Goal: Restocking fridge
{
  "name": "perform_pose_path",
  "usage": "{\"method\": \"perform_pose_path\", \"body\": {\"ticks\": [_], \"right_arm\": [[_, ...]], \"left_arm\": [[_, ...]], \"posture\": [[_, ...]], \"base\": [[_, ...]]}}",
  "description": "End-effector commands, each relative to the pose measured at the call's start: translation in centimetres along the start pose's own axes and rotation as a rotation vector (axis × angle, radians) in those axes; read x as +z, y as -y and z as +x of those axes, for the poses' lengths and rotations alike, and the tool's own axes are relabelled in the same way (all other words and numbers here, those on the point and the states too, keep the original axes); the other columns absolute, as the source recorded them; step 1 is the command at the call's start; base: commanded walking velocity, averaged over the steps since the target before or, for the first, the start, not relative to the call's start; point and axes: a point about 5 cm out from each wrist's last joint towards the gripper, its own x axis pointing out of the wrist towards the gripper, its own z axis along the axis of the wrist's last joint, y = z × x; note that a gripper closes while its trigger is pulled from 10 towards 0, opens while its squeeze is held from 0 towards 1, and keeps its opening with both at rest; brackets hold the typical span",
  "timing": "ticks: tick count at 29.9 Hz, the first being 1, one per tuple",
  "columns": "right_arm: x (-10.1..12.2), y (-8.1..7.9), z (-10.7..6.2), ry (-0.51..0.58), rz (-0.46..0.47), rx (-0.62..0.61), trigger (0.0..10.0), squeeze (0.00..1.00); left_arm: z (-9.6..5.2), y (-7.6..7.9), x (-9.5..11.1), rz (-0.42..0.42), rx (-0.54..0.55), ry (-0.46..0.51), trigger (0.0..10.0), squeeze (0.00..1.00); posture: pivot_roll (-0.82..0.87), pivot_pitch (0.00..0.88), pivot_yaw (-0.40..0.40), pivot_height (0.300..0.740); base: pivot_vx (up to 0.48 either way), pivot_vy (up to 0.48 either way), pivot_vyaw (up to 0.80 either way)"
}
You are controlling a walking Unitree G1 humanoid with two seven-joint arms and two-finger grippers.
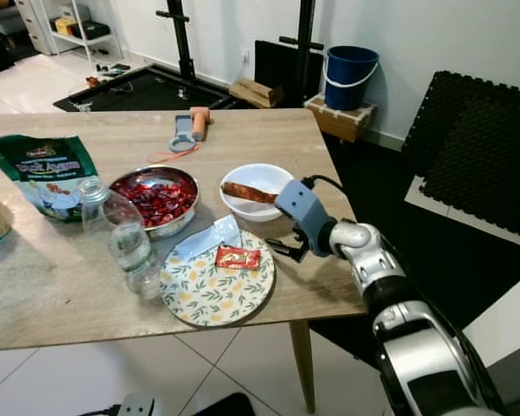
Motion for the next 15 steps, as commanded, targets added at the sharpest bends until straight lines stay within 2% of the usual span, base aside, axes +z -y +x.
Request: {"method": "perform_pose_path", "body": {"ticks": [1,15], "right_arm": [[-0.1,0.2,0.0,-0.027,-0.033,-0.001,10.0,0.00],[1.7,1.8,0.2,-0.042,-0.118,-0.020,10.0,0.00]], "left_arm": [[-1.1,-0.2,-4.3,-0.023,0.004,-0.154,10.0,0.00],[-1.3,0.2,-4.7,-0.030,-0.007,-0.148,10.0,0.00]], "posture": [[-0.02,0.186,-0.063,0.740],[-0.01,0.226,-0.074,0.740]], "base": [[0.000,0.000,0.00],[0.000,0.000,0.00]]}}
